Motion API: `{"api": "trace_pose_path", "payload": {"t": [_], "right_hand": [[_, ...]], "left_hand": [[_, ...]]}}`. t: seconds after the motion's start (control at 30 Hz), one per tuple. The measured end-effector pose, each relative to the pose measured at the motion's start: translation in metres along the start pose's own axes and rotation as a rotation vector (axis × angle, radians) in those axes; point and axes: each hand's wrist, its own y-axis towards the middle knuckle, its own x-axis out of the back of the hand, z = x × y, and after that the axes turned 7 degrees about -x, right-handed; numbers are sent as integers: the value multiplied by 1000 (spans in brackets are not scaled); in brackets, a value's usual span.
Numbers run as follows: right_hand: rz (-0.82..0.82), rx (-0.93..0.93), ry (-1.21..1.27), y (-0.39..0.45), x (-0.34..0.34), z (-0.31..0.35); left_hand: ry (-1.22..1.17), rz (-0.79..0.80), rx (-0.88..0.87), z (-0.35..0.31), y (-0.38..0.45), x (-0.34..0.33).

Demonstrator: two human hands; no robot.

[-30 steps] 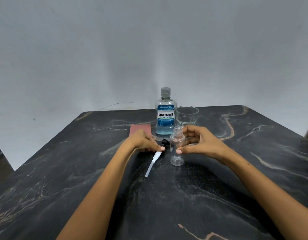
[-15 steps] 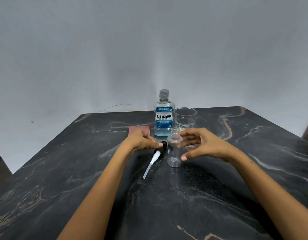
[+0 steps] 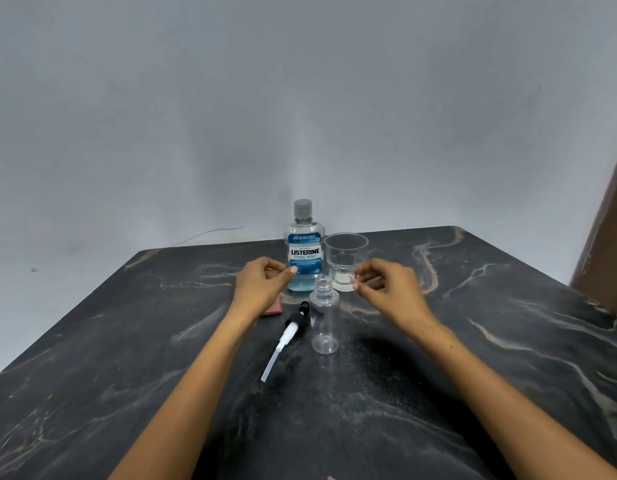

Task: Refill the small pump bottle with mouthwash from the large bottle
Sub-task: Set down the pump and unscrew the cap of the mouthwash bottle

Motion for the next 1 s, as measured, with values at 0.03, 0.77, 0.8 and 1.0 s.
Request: {"api": "trace_pose_path", "payload": {"t": [0.03, 0.77, 0.8, 1.0], "right_hand": [[0, -1, 0, 0, -1, -1], [21, 78, -20, 5, 2, -7], [18, 77, -14, 5, 3, -7], [-59, 74, 115, 3, 8, 0]], "left_hand": [[23, -26, -11, 0, 2, -3], [-13, -68, -182, -1, 52, -18], [-12, -74, -195, -3, 51, -18], [-31, -155, -300, -28, 49, -5]]}}
